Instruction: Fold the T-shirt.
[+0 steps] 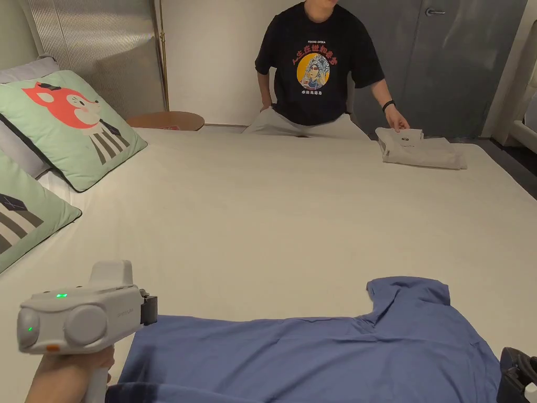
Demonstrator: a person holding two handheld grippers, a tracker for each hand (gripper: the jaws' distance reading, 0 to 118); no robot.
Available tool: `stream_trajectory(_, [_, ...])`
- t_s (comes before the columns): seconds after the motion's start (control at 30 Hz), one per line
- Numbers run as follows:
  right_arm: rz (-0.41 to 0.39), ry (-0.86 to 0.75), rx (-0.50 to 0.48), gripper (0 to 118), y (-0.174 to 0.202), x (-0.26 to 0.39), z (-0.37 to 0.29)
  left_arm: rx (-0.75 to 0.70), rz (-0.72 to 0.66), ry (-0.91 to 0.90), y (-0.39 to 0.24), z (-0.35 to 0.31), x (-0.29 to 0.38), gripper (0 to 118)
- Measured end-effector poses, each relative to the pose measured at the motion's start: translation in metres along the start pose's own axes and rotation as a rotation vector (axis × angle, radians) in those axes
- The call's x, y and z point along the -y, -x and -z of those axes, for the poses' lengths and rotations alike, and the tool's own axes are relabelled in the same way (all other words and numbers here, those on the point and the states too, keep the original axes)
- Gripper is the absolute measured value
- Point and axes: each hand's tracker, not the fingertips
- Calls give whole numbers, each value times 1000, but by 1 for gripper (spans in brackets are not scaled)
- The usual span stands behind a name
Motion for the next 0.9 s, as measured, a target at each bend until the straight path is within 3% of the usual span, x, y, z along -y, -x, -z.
stream_trajectory(0.03, [2,7,1,0,0,0,4,-12,4,31,2,13,-5,22])
stream_trajectory(0.07, [3,14,3,0,1,0,9,-23,-14,52,5,28,-8,67])
stream_trajectory(0.1, [2,21,6,0,1,1,13,-25,-27,82,8,43,-11,93])
stream_trajectory(0.13, [0,30,9,0,2,1,17,-22,-40,119,11,56,-12,107])
stream_trajectory(0.3, [-2,70,18,0,0,6,39,-67,-35,223,19,110,-7,102])
stream_trajectory(0.33, [0,79,19,0,-1,6,43,-82,-44,253,20,119,-4,92])
stream_trajectory(0.37, [-2,86,21,0,0,6,45,-88,-54,272,19,122,-1,63])
stream_trajectory(0.4, [-5,93,23,0,-1,7,48,-93,-66,285,17,123,1,44])
stream_trajectory(0.53, [-11,120,30,1,-4,6,62,-93,-71,253,13,112,4,37])
stream_trajectory(0.57, [-5,132,38,1,-5,5,68,-92,-58,245,11,109,3,28])
stream_trajectory(0.6, [1,150,39,10,-7,2,75,-89,-55,238,9,106,3,12])
stream_trajectory(0.63, [8,177,42,34,-8,-2,83,-79,-58,228,8,101,2,6])
stream_trajectory(0.67, [15,236,23,75,-11,-7,96,-58,-61,218,8,97,-1,5])
stream_trajectory(0.7, [20,275,17,97,-12,-11,109,-50,-63,208,6,93,-2,4])
stream_trajectory(0.73, [18,301,17,105,-15,-15,122,-50,-56,195,3,88,-4,4])
stream_trajectory(0.83, [-7,402,34,105,-21,-27,167,-49,-31,162,-2,78,-7,4])
stream_trajectory(0.9, [24,499,25,105,-29,-28,200,-44,-23,153,-4,72,-8,4])
